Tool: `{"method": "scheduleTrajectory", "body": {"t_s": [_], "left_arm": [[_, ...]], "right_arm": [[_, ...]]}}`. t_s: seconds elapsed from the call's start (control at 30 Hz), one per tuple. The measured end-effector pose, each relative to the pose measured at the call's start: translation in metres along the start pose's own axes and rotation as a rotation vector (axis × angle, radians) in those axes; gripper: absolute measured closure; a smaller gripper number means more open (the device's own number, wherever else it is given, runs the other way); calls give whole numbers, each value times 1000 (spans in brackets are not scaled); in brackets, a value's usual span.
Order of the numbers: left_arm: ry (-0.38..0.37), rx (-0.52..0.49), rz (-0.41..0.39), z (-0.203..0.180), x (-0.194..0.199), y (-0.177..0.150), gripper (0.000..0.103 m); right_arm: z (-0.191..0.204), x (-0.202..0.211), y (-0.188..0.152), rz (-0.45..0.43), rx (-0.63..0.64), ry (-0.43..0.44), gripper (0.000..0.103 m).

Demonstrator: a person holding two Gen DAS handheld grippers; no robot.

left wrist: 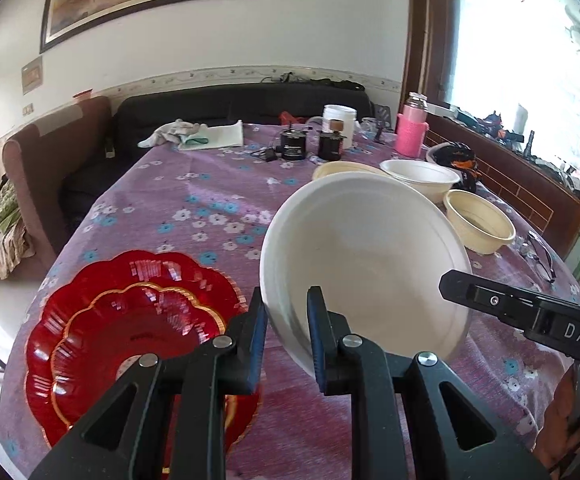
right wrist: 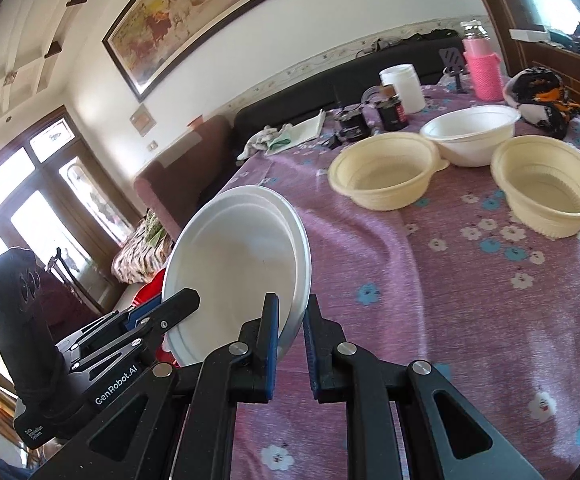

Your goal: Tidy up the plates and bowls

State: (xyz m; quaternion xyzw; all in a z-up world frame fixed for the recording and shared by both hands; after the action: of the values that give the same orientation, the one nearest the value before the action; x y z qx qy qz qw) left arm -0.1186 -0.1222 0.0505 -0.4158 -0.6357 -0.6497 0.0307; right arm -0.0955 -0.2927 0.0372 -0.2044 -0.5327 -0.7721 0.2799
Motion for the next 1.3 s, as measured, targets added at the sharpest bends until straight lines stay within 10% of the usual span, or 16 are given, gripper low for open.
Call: {"method": "scheduleTrajectory", "body": {"t_s": [1.3], "left_arm": [[187, 269, 14, 138, 42, -50, 81]], "right_arm": [[128, -91, -43, 246, 172, 156, 87]]}}
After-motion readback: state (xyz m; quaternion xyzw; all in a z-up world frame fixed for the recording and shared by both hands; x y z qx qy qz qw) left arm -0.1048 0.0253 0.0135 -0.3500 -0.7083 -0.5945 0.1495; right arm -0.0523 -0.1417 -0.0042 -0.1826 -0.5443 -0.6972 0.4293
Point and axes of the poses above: each gripper's, at about its wrist camera, not at the fingertips, and x roughly against the way its jaws point, z to its left, y to its top, the point moved 3 cm from there along -x, roughly the way its jaws point, and after that the axes turned 10 degrees about -y, right-handed, at the moved point
